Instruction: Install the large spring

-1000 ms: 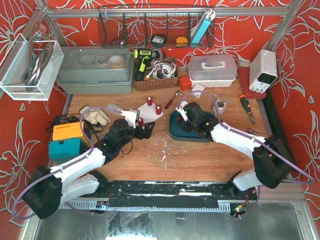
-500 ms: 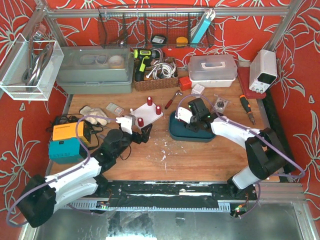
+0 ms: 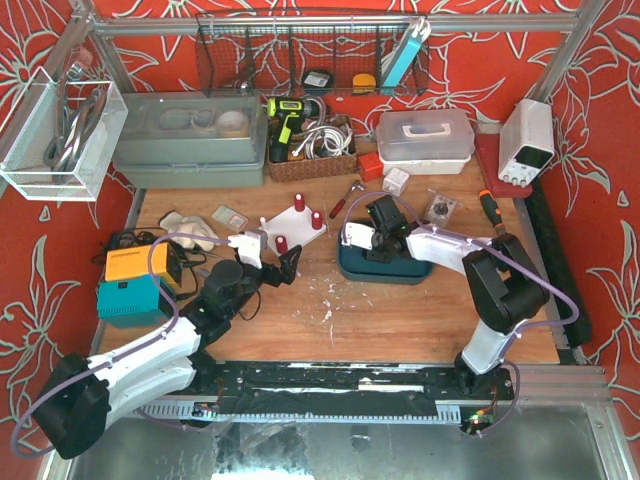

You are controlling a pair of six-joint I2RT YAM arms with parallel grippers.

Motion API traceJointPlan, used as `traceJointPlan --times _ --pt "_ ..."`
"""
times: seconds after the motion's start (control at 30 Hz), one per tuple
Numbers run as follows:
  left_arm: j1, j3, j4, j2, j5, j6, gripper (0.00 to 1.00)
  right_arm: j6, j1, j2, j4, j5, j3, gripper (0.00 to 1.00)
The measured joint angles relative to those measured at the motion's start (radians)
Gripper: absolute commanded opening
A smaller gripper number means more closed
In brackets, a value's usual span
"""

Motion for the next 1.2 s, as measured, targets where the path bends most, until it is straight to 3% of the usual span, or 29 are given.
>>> traceJointPlan --times 0.6,0.87,1.03,1.2 --pt "0.0 0.0 0.0 -0.023 -0.011 0.0 1.0 -0.041 -0.037 0.098 -0.058 0.002 0.095 0.5" --pt "0.0 -0.001 0.0 -0.034 -0.019 0.0 1.0 -0.041 -0.046 0.106 -0.153 -0.045 0.129 0.42" --pt "0.0 -0.001 0.0 -0.034 -0.021 0.0 1.0 -0.033 -0.046 0.131 -0.182 -0.058 0.164 0.54" --pt "0.0 -0.001 0.0 -0.034 -0.021 0.0 1.0 0.008 -0.046 0.153 -0.188 -0.05 0.194 0.53"
